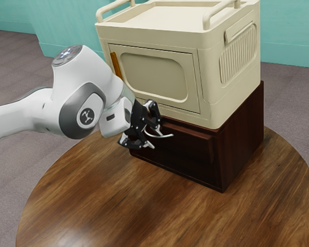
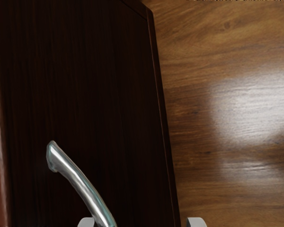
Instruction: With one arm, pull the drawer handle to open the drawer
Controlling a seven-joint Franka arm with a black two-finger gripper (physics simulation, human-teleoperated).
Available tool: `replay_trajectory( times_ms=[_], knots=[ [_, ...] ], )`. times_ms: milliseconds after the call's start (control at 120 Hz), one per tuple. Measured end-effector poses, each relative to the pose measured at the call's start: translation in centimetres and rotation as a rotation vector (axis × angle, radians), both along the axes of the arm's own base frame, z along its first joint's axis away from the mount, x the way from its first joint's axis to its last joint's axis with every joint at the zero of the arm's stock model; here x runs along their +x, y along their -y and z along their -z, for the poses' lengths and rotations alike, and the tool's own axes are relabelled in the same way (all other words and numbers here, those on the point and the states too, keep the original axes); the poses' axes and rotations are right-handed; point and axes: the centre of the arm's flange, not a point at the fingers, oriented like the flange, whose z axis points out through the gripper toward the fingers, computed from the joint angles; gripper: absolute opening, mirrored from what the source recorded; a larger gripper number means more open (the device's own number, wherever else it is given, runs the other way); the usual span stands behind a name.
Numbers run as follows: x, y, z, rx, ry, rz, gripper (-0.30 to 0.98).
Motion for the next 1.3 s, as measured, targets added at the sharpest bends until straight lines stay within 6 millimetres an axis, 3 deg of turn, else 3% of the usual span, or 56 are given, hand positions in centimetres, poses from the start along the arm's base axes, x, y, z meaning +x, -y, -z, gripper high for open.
replay_trajectory(
  times_ms=[350,642,967,1300],
  knots=[
    [-0.4,-0.2,0.1,-0.001,-0.057,-0.009,0.07],
    [-0.9,-0.2,-1.0,0.016,-0.133,-0.014,0.03],
    [-2.6,-0.7,-1.1,0.035,-0.252,-0.057,0.04],
    [-5.5,-0.8,-1.6,0.016,-0.313,-0.111,0.03]
  ],
)
